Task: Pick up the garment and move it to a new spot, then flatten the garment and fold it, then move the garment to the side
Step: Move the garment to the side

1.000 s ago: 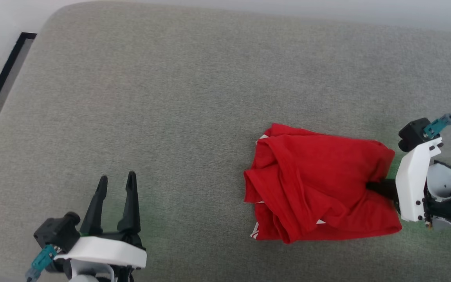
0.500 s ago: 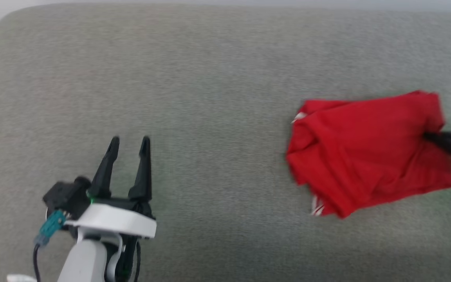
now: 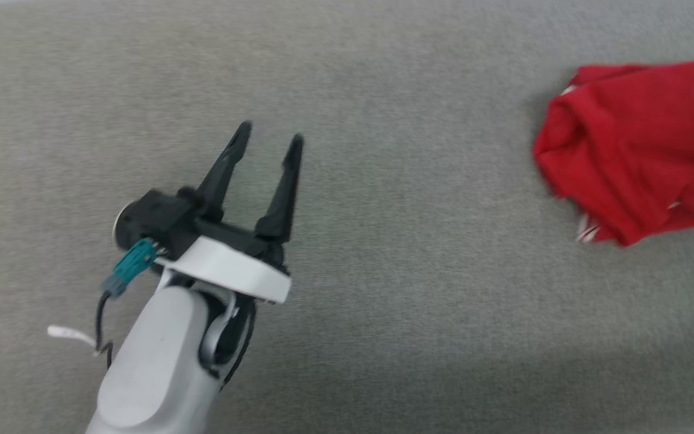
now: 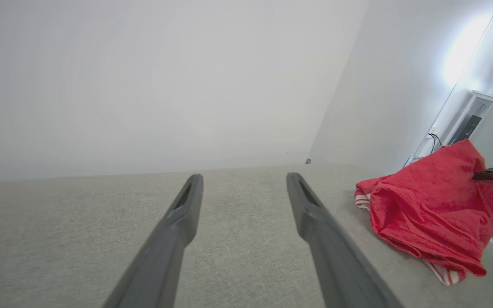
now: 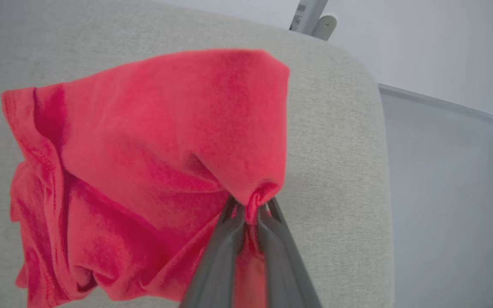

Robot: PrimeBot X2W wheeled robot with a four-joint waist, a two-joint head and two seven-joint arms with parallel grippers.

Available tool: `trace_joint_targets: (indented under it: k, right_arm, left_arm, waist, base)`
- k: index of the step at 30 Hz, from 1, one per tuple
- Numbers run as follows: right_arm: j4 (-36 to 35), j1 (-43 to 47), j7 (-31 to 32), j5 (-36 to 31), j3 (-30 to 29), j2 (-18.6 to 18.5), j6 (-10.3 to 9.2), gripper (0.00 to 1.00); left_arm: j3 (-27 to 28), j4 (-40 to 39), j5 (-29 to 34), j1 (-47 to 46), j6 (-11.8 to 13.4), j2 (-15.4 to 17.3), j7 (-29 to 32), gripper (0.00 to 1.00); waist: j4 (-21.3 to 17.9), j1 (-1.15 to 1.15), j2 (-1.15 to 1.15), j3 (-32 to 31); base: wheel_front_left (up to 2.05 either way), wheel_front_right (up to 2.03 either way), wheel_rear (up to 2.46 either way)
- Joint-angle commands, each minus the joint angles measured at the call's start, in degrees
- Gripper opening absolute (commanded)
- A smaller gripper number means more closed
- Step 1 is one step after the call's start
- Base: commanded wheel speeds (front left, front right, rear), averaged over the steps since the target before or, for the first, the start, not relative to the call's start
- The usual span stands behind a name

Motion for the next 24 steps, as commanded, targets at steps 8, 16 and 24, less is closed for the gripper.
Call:
trace_joint_targets:
  k: [8,16,24]
  right_arm:
    - [6.1,-6.8,-5.5,-4.8,1.7,-0.9,-0.03,0.0]
    - [15.7,-13.1,-11.7,-8.9,3.6,-0.5,-0.03,0.0]
    - [26.8,-17.6,-17.4,-13.1,6.5,1.3,-0.03,0.0]
  left_arm:
    - [-5.1,1.7,-0.1,-6.0,-0.2,0.1,-0.3,1.0]
    - [-8.9,3.3,-0.5,-10.3,-0.2,-0.6,-0.3,1.0]
    - [-11.6,4.0,-0.9,-13.3,-0.2,-1.2,-0.3,1.0]
  waist:
    - [-4.9,0.0,0.0,4.2]
    - [-6.0,0.0,0.0,7.3]
    - [-4.5,0.0,0.0,9.6]
  base:
    - [0.0,0.0,0.0]
    - [0.0,0.0,0.0]
    - [0.0,0.0,0.0]
